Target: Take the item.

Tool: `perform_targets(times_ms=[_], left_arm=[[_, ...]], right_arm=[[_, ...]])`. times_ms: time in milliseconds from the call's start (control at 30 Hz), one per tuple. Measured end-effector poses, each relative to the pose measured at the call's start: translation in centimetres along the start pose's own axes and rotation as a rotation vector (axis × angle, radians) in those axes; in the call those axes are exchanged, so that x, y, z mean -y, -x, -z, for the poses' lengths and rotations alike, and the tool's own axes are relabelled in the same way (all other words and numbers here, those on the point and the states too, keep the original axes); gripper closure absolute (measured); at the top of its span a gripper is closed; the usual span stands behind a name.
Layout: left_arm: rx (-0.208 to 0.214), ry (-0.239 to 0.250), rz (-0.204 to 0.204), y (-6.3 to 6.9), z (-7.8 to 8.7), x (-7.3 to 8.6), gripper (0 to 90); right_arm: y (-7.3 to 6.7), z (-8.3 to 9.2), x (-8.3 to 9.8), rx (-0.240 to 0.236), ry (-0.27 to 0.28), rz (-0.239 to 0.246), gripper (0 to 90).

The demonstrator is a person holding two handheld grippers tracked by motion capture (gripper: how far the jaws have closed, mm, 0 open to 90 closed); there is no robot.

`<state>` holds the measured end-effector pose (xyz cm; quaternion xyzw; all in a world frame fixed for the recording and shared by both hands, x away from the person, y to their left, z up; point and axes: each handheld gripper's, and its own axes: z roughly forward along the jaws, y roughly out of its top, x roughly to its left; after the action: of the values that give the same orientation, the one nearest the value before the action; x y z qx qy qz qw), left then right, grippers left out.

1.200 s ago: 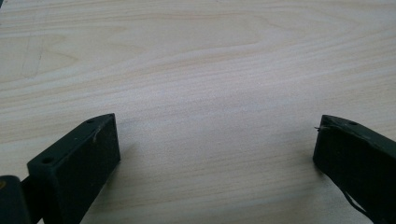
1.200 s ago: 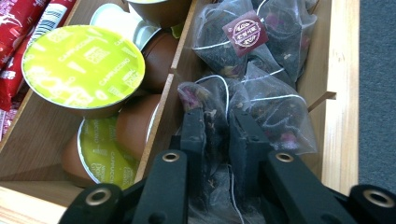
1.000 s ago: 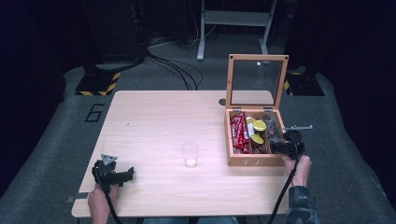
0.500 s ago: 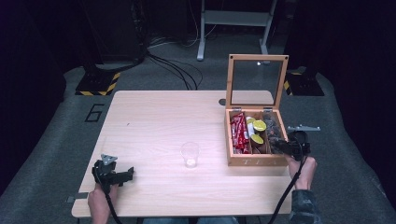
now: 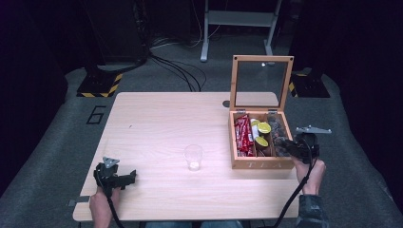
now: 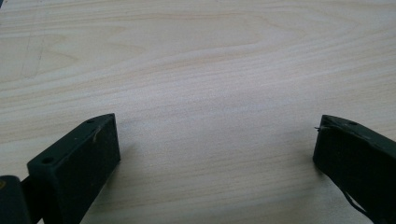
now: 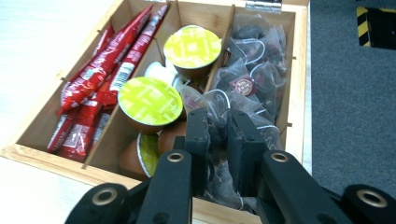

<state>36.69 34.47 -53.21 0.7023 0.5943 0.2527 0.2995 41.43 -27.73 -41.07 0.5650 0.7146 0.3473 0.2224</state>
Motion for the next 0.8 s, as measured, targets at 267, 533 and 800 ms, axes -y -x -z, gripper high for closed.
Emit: perform_targets(times_ms=[267, 533, 800], left_arm=[[0.0, 0.0, 0.0, 0.0, 0.0, 0.0, 0.3], [0.0, 0.0, 0.0, 0.0, 0.0, 0.0, 0.3], [0.0, 0.0, 0.0, 0.0, 0.0, 0.0, 0.3]], right_arm=[[-1.3, 0.7, -0.4, -0.011, 0.037, 0.038, 79.6], [-2.9, 1.0, -0.8, -0.038, 0.061, 0.07, 79.6], [-4.2, 1.1, -1.0, -0.063, 0.073, 0.107, 79.6]])
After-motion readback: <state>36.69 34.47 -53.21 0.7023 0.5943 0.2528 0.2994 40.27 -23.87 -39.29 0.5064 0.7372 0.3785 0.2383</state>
